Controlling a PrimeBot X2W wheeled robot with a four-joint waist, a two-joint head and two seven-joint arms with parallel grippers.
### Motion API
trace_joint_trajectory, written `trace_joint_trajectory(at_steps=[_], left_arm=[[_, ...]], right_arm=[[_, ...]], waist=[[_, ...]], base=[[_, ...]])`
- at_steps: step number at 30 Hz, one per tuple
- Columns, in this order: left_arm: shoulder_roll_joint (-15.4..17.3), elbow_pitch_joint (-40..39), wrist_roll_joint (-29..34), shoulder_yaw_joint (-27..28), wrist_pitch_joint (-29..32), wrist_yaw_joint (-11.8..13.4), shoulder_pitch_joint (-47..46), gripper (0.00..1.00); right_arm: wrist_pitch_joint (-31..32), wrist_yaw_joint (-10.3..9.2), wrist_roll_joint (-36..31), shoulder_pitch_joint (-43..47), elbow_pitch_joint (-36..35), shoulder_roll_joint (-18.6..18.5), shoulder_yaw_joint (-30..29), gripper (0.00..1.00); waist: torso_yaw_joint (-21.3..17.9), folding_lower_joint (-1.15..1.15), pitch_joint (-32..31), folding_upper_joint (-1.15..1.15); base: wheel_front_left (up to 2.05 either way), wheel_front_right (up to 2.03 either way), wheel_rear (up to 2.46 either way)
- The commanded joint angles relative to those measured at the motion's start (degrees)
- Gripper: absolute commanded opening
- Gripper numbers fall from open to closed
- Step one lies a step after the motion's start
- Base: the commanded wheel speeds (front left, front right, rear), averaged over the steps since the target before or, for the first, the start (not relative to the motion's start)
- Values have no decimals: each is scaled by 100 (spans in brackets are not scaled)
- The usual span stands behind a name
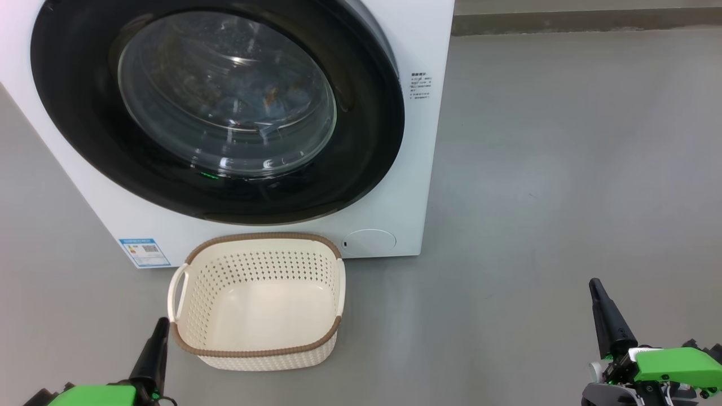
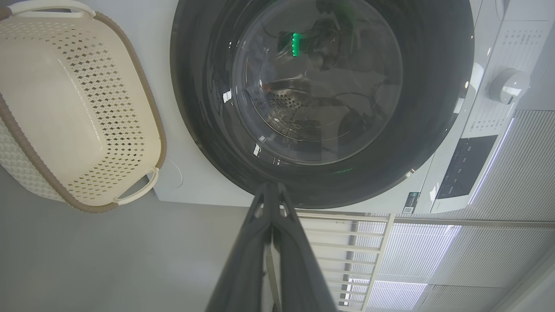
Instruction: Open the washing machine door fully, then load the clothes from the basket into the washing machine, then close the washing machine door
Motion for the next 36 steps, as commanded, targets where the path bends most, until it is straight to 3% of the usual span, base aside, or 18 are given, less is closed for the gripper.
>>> trace_joint_trajectory(at_steps=[1,36], left_arm=[[74,-146,-46,198,37,-16,-237,0],[74,-147,-48,196,35,-16,-236,0]], right_arm=[[41,9,30,-62,-178,-13,120,0],[47,9,23,-62,-177,-7,112,0]], waist=[[0,0,0,0],[0,0,0,0]], base=[[0,0,0],[0,0,0]])
